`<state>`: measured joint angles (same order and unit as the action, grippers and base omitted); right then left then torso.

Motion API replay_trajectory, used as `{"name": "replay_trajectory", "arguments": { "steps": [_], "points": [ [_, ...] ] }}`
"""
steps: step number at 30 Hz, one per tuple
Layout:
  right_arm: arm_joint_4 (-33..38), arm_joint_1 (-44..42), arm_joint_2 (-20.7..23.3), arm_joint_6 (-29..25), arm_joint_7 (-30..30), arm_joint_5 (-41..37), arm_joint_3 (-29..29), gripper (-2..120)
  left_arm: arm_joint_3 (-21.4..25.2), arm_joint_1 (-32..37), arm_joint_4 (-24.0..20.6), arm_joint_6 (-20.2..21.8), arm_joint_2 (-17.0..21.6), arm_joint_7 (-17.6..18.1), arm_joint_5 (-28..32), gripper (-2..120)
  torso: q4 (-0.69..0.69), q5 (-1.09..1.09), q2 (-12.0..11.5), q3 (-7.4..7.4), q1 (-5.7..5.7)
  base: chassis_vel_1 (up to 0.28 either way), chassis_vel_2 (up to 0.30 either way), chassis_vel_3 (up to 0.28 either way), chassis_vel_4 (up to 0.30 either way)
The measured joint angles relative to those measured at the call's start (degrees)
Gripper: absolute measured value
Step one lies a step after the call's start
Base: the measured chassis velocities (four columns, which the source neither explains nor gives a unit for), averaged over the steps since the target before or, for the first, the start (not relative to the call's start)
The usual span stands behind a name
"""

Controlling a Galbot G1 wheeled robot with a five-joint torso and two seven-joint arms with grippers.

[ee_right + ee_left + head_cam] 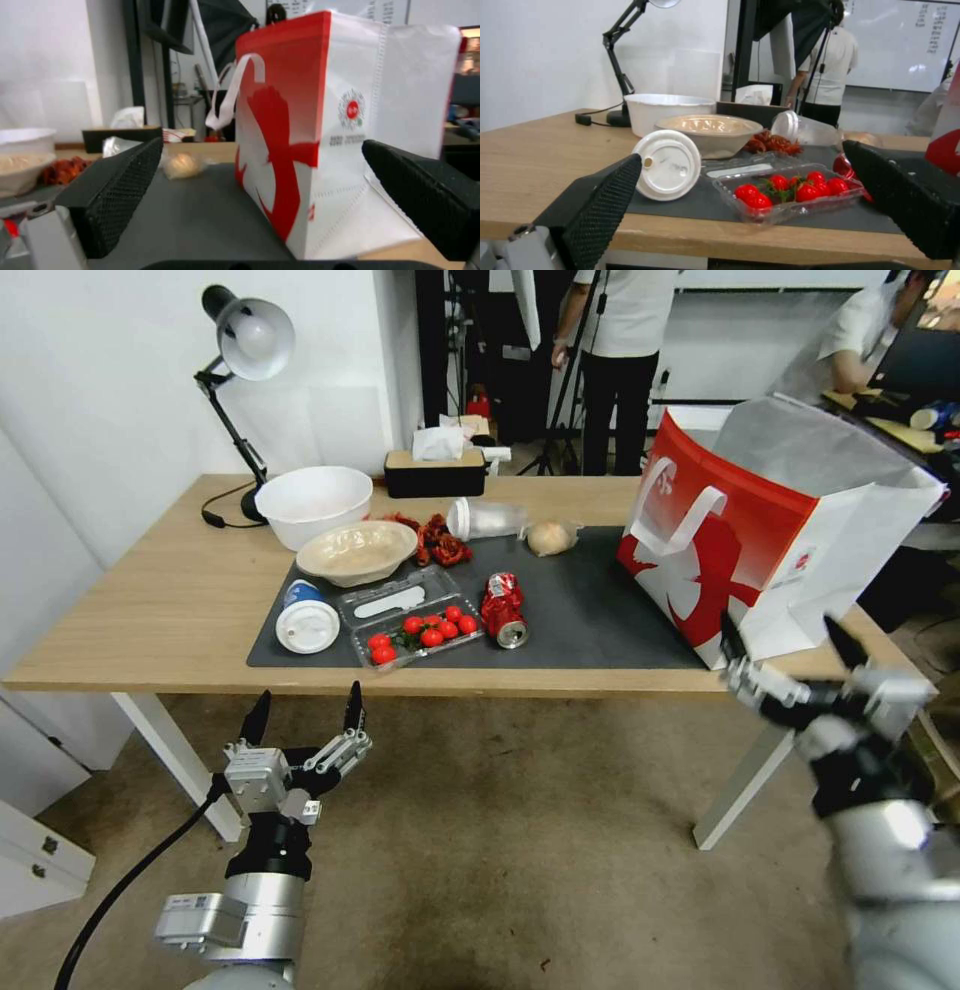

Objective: Pick up the food delivery bag from the floor and place it on the table.

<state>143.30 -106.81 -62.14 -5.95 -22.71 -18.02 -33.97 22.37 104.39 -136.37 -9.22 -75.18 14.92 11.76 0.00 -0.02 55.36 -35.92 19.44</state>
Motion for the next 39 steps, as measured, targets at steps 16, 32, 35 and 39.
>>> {"name": "replay_trajectory", "arguments": {
  "steps": [16,32,35,39],
  "points": [
    [-5.4,-0.4,-14.5,-7.3,-2.7,21.4,16.5,100,0.2,-1.2,2.1,-1.9,0.3,-2.6,0.0,100,0.01,0.01,0.0,-0.01,0.0,0.0,0.0,0.0,0.0],
    [-8.5,0.7,-20.6,-8.9,-2.6,25.9,19.3,100,0.2,-1.6,3.3,-3.3,0.7,-3.7,0.3,100,0.01,0.01,0.0,-0.01,0.0,0.0,0.0,0.0,0.0],
    [-8.7,0.6,-20.8,-9.0,-2.6,26.1,19.3,100,0.2,-1.6,3.3,-3.4,0.8,-3.7,0.4,100,0.01,0.02,0.0,-0.01,0.0,0.0,0.0,0.0,0.0],
    [-8.8,0.6,-20.9,-9.0,-2.6,26.3,19.2,100,0.2,-1.6,3.4,-3.4,0.8,-3.7,0.4,100,0.01,0.02,0.0,-0.01,0.0,0.0,0.0,0.0,0.0]
  ]
}}
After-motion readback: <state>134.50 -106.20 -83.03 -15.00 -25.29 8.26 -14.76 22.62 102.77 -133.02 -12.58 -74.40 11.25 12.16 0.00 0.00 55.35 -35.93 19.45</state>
